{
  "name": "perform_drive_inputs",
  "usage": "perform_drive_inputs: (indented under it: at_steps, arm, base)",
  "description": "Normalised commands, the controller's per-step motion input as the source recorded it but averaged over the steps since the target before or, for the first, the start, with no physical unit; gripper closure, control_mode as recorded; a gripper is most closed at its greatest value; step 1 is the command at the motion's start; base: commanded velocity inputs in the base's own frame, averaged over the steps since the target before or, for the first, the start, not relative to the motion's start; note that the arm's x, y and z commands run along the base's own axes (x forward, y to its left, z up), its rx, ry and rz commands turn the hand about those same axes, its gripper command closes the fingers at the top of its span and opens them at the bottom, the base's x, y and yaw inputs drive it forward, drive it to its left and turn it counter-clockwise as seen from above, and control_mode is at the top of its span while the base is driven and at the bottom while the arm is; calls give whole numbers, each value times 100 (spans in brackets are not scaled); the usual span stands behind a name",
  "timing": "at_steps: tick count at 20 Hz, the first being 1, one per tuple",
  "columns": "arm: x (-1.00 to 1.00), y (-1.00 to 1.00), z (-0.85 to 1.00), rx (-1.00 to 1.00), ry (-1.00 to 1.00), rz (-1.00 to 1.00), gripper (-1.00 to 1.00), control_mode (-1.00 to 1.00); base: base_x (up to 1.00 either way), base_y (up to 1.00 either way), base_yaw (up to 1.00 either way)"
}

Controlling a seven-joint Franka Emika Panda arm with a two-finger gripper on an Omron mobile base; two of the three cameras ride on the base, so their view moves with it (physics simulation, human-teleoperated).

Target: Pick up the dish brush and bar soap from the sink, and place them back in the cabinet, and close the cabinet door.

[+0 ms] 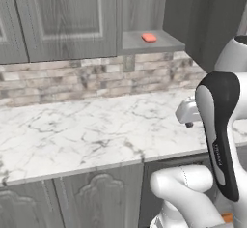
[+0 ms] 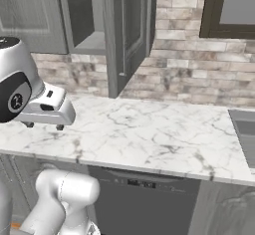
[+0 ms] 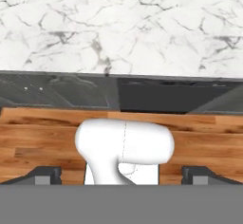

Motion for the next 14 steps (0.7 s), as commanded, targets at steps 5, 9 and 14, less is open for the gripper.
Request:
perform_drive_inputs:
  at_steps: [5,9,14]
  arm:
    - [0,0,0,0,0,0,-100,100]
    - [0,0,0,0,0,0,-100,100]
    - [0,0,0,0,0,0,-100,100]
  base:
    - [-3,-63,0]
    - [0,-69,0]
    - [-2,-70,0]
